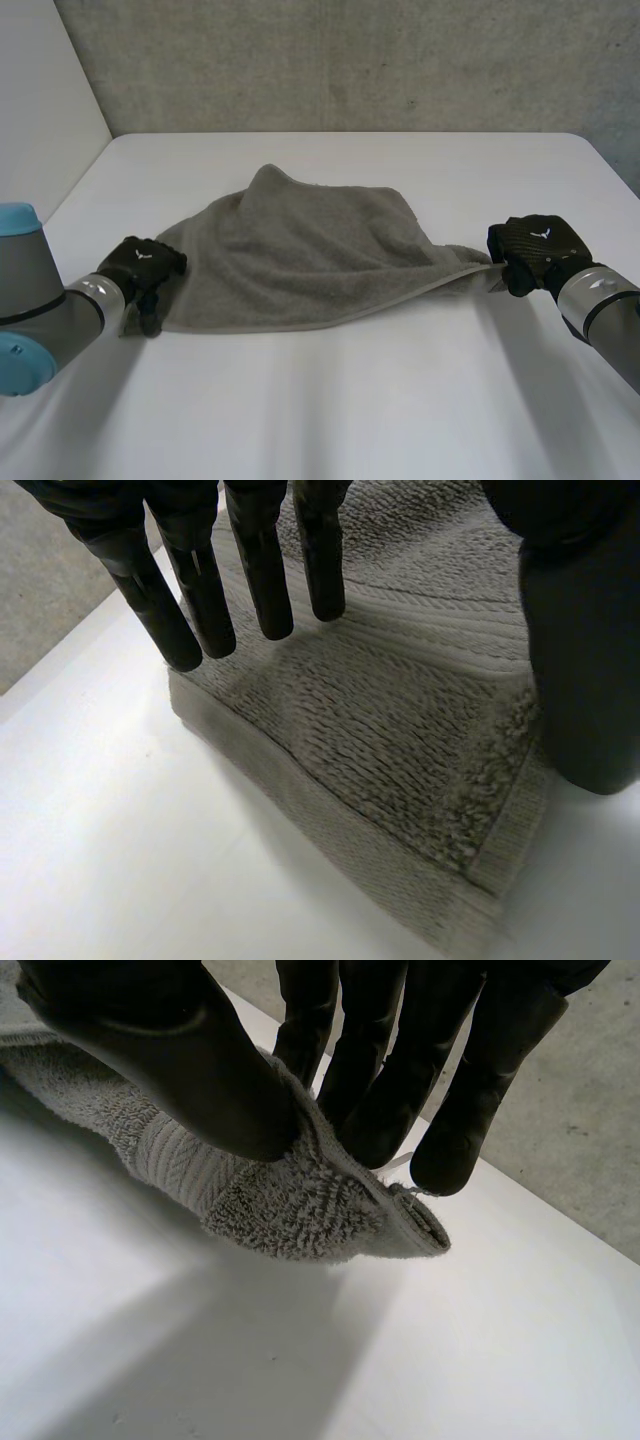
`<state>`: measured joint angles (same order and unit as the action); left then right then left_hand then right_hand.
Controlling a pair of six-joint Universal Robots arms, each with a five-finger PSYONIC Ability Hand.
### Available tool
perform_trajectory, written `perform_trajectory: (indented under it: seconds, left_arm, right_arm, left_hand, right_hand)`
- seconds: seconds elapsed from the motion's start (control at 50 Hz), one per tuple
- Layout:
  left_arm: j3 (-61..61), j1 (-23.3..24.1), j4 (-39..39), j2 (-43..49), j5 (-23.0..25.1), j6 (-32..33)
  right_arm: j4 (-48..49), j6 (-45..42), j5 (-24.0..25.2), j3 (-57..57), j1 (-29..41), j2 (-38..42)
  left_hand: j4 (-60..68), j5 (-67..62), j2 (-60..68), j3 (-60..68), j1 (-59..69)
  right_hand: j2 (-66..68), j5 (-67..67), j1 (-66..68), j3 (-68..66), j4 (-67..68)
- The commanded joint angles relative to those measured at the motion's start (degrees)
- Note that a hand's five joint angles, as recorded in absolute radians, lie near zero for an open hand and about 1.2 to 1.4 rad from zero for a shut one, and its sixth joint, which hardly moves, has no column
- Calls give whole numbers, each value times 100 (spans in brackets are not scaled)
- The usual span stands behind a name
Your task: Fold the towel.
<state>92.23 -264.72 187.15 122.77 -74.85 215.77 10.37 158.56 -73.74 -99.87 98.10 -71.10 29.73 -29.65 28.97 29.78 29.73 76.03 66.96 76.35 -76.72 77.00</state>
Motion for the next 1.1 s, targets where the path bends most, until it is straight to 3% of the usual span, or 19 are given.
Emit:
perform_trajectory:
  seconds: [0.02, 0.22, 0.36, 0.5, 0.62, 0.72, 0.88, 0.94, 0.98, 1.1]
  left_arm:
    - [-205, 8, 6, 63, -21, 0]
    - [-302, 17, 6, 107, -12, -9]
    - [-329, 17, 6, 107, -12, -70]
    - [-311, 25, 6, 19, -12, -106]
    - [-232, -1, -3, -103, -12, -106]
    - [-197, 17, -11, -359, -12, -229]
    - [-82, 25, -20, -1334, -29, -870]
    - [-91, 25, -29, -2020, -29, -1195]
    - [-179, 25, -29, -2746, -21, -1502]
    - [-416, 25, -91, -3505, -21, -1872]
  right_arm:
    - [0, -1, 0, -6, -1, 0]
    - [0, -9, 0, -6, -1, 17]
    - [0, -9, 0, -6, -1, 17]
    - [9, -9, -9, -6, -37, 17]
    - [44, -9, -26, 29, -54, -9]
    - [17, -9, -35, 126, -63, -211]
    - [-158, 26, -53, 653, -28, -1336]
    - [-659, -9, -44, 1172, -37, -1802]
    - [-1595, -36, 43, 1950, -72, -2082]
    - [-2927, -370, 351, 2991, -81, -1828]
  left_hand:
    - [-135, 1127, -59, -141, -135]
    - [319, 672, 395, 314, 319]
    - [2500, -1508, 2576, 2495, 2500]
    - [3465, -2473, 3541, 3460, 3465]
    - [5023, -4031, 5099, 5017, 5023]
    - [5027, -4035, 5103, 5022, 5027]
    - [5027, -4035, 5103, 5022, 5027]
    - [5027, -4035, 5103, 5022, 5027]
    - [5027, -4035, 5103, 5022, 5027]
    - [5027, -4035, 5103, 5022, 5027]
  right_hand:
    - [397, 304, 365, -328, 300]
    - [397, 304, 365, -328, 300]
    - [397, 304, 365, -328, 300]
    - [397, 304, 365, -328, 300]
    - [397, 304, 365, -328, 300]
    - [397, 304, 365, -328, 300]
    - [397, 304, 365, -328, 300]
    - [397, 304, 365, -328, 300]
    - [397, 304, 365, -328, 300]
    - [397, 304, 365, -328, 300]
